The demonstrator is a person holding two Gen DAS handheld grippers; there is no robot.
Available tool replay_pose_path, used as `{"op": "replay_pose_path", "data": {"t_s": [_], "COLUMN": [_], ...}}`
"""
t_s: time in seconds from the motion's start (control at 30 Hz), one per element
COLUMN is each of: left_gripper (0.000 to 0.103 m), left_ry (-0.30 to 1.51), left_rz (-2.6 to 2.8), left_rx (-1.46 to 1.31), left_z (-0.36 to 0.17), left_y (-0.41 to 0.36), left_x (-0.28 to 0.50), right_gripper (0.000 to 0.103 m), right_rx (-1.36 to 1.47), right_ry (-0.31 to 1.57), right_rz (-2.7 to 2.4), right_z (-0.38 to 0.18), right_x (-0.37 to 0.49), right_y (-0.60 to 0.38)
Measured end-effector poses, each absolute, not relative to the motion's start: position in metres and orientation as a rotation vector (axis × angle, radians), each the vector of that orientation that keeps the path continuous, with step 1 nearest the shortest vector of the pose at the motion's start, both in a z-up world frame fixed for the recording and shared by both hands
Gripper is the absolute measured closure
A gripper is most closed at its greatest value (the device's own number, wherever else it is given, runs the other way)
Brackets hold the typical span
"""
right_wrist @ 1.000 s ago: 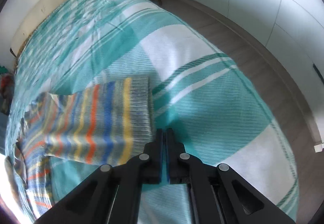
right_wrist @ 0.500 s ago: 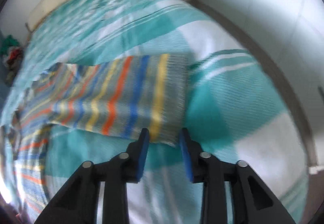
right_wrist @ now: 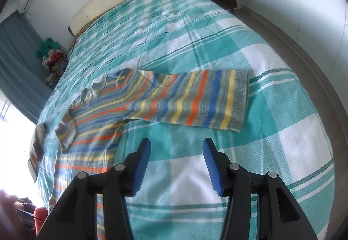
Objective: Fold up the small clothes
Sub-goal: 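Grasp the other sleeve cuff with the left tool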
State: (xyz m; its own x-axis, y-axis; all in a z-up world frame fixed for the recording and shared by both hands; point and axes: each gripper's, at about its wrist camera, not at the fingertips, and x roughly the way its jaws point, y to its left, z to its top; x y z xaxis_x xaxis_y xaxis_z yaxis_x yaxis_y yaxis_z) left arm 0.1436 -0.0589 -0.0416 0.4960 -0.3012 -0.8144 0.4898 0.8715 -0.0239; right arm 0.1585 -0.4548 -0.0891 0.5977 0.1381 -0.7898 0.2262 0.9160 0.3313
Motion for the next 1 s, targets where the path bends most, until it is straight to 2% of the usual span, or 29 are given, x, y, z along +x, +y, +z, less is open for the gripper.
{"op": "replay_pose_path", "data": {"t_s": [0.2,0.27,0.37,0.4,0.43,0.5,0.8,0.87,0.9,0.93,1.0], "left_gripper": [0.004,0.004,0.006,0.011,0.022,0.031,0.031,0.046,0.075,0.097,0.101], "left_ry": [0.875,0.877,0.937,0.938,0.929,0.943,1.081,1.129,1.155,1.178,1.2], "left_rz": [-0.434,-0.437,-0.426,-0.428,-0.444,-0.492,-0.554,-0.567,-0.56,-0.543,-0.52], "left_rx": [0.269,0.259,0.35,0.405,0.467,0.553,0.661,0.538,0.472,0.399,0.248], "left_z": [-0.019,-0.024,-0.063,-0.08,-0.095,-0.123,-0.204,-0.203,-0.2,-0.196,-0.181], "left_y": [-0.037,-0.029,-0.035,-0.041,-0.048,-0.06,-0.083,-0.073,-0.067,-0.059,-0.037], "left_x": [0.183,0.213,0.255,0.265,0.273,0.288,0.332,0.342,0.348,0.355,0.365], "right_gripper": [0.053,0.048,0.045,0.045,0.045,0.045,0.045,0.045,0.045,0.045,0.045], "right_rx": [0.388,0.373,0.342,0.346,0.355,0.371,0.401,0.407,0.407,0.405,0.396], "right_ry": [0.933,0.904,0.866,0.866,0.87,0.881,0.902,0.903,0.899,0.894,0.89], "right_rz": [-0.011,0.004,-0.012,-0.009,-0.008,-0.019,-0.05,-0.053,-0.052,-0.05,-0.047], "right_z": [-0.093,-0.09,-0.094,-0.097,-0.102,-0.109,-0.122,-0.124,-0.124,-0.123,-0.123], "right_x": [0.132,0.107,0.067,0.057,0.048,0.033,0.027,0.027,0.027,0.027,0.027], "right_y": [-0.427,-0.412,-0.385,-0.378,-0.371,-0.361,-0.355,-0.354,-0.354,-0.353,-0.35]}}
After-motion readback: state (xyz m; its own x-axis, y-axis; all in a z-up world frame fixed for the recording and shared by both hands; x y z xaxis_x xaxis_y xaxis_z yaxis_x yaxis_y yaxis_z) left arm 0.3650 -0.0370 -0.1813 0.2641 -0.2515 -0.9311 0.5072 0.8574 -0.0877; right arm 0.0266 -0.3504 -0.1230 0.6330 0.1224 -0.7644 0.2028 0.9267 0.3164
